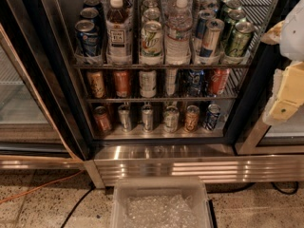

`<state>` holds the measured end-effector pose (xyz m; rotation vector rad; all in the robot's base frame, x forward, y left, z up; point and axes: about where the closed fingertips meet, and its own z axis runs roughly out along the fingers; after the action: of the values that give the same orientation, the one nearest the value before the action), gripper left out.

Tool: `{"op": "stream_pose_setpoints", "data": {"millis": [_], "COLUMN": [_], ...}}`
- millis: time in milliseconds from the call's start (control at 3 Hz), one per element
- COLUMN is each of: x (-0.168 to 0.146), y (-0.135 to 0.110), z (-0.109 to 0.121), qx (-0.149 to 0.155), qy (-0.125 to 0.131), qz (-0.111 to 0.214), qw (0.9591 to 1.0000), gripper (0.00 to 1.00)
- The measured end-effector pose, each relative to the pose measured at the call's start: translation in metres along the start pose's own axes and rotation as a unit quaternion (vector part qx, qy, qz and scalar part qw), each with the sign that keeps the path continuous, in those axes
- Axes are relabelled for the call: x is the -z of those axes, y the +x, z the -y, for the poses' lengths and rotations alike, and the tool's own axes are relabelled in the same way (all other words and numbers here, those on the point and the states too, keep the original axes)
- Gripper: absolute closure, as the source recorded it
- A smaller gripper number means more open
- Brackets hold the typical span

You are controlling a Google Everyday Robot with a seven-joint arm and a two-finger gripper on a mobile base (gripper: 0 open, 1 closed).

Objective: Pick blue plastic bottle from top shelf of fridge

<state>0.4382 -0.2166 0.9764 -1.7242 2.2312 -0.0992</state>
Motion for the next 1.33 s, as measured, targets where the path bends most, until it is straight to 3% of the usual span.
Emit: {"op": "stream_pose_setpoints", "data": {"millis": [667,1000,1333], "x": [-0.001,-0.022,-0.05], "y": [-0.005,-0.035,-0.081], "z": [-0.001,-0.016,-0.023], "qx": [0.002,-0.001,-0.001], "qy": [0.001,0.001,-0.001], "qz": [0.015,0.058,0.129], "qw": [0.9999,0.9983,0.9917], "gripper": [0.0,0.0,0.0]}}
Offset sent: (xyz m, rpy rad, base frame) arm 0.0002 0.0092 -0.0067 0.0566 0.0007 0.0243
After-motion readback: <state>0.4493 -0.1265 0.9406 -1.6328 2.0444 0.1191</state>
